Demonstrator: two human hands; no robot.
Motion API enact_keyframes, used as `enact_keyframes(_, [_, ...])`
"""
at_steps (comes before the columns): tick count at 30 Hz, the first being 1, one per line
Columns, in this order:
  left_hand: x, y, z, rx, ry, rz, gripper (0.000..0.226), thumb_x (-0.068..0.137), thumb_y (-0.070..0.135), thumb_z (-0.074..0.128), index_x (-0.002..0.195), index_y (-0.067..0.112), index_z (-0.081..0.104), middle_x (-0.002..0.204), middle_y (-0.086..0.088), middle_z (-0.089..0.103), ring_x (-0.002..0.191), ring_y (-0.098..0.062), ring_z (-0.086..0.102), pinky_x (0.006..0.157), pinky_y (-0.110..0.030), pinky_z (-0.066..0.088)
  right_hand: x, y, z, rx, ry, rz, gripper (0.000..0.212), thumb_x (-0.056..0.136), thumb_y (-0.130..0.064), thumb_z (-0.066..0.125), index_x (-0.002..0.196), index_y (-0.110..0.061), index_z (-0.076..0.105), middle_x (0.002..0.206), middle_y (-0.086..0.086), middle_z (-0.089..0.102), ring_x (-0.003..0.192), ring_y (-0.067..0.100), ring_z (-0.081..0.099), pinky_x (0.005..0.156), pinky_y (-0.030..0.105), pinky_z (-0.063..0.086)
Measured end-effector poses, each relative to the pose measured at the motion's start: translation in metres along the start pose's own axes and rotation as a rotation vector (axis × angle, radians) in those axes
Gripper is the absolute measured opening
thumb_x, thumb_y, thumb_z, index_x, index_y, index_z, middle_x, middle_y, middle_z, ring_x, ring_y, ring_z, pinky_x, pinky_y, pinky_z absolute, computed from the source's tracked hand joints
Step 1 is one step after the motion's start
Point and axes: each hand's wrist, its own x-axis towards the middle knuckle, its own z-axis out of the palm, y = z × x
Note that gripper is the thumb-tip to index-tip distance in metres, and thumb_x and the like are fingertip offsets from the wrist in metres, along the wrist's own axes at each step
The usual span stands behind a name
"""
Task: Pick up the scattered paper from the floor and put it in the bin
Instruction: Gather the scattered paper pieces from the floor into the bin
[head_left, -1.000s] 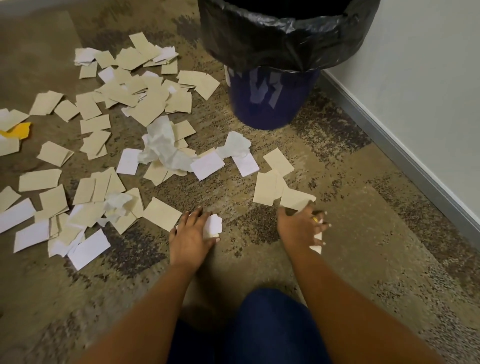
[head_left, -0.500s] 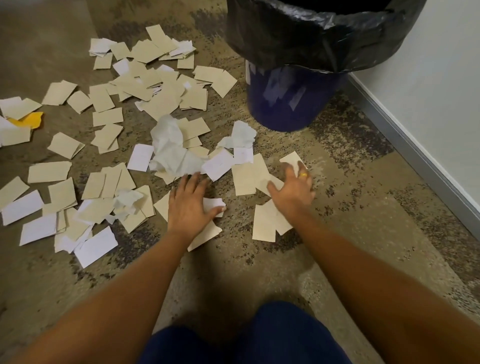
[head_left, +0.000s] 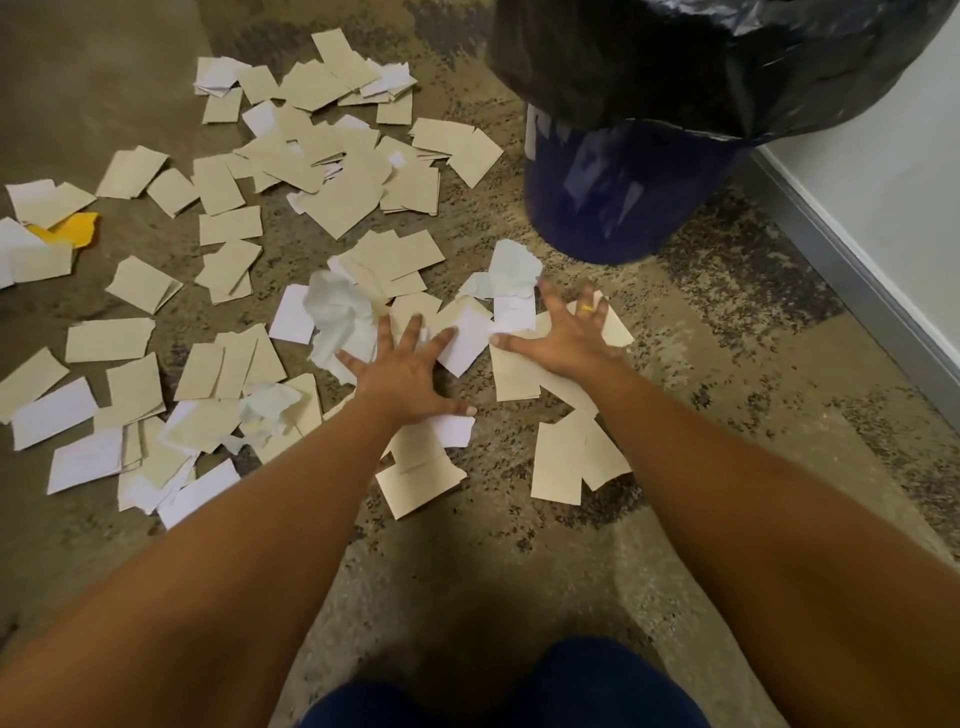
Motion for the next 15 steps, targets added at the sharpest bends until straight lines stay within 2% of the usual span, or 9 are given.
enact_keyframes(3, [-0.011, -0.008, 0.013, 0.026, -0.003, 0.022, 0.104, 0.065, 0.078, 0.055, 0.146, 0.045, -0.002, 0.158, 0.006, -0.014, 0.144, -0.028, -0.021, 0.100, -0.077, 0.004, 0.004, -0.016, 0.006, -0.081, -0.077, -0.086, 0.106, 0.065, -0.074, 0.061, 0.146, -0.044, 0.000, 0.155, 0.005, -0.024, 0.142, 0.033, -0.021, 0.100, 0.077, 0.007])
enact_keyframes(7, [-0.031, -0.022, 0.027, 0.097, -0.021, 0.041, 0.114, 0.059, 0.084, 0.052, 0.146, 0.042, -0.008, 0.157, 0.004, -0.018, 0.144, -0.027, -0.020, 0.101, -0.075, 0.009, -0.001, -0.004, 0.025, -0.359, -0.117, -0.260, 0.087, 0.074, -0.072, 0.053, 0.144, -0.050, 0.006, 0.157, 0.007, -0.016, 0.141, 0.036, -0.022, 0.101, 0.077, 0.004])
enact_keyframes(10, [-0.044, -0.025, 0.037, 0.147, -0.064, 0.049, 0.123, 0.056, 0.086, 0.052, 0.147, 0.037, -0.014, 0.156, 0.000, -0.025, 0.144, -0.031, -0.017, 0.103, -0.074, 0.008, -0.015, 0.016, 0.031, -0.404, -0.062, -0.343, 0.069, 0.083, -0.067, 0.044, 0.143, -0.049, 0.014, 0.158, 0.003, -0.009, 0.143, 0.032, -0.015, 0.103, 0.076, 0.007])
enact_keyframes(12, [-0.050, -0.024, 0.042, 0.147, -0.081, 0.051, 0.126, 0.056, 0.085, 0.055, 0.147, 0.034, -0.015, 0.155, -0.002, -0.026, 0.145, -0.035, -0.009, 0.105, -0.072, 0.007, -0.026, 0.028, 0.033, -0.403, -0.055, -0.387, 0.064, 0.085, -0.065, 0.044, 0.142, -0.049, 0.019, 0.159, 0.004, -0.005, 0.144, 0.031, -0.012, 0.104, 0.074, 0.008])
enact_keyframes(15, [-0.059, -0.021, 0.047, 0.153, -0.081, 0.039, 0.121, 0.061, 0.079, 0.058, 0.148, 0.032, -0.011, 0.158, -0.007, -0.013, 0.144, -0.036, 0.004, 0.107, -0.069, 0.007, -0.045, 0.039, 0.034, -0.380, -0.083, -0.380, 0.067, 0.082, -0.066, 0.047, 0.142, -0.048, 0.021, 0.159, 0.004, -0.006, 0.145, 0.028, -0.012, 0.106, 0.072, 0.005])
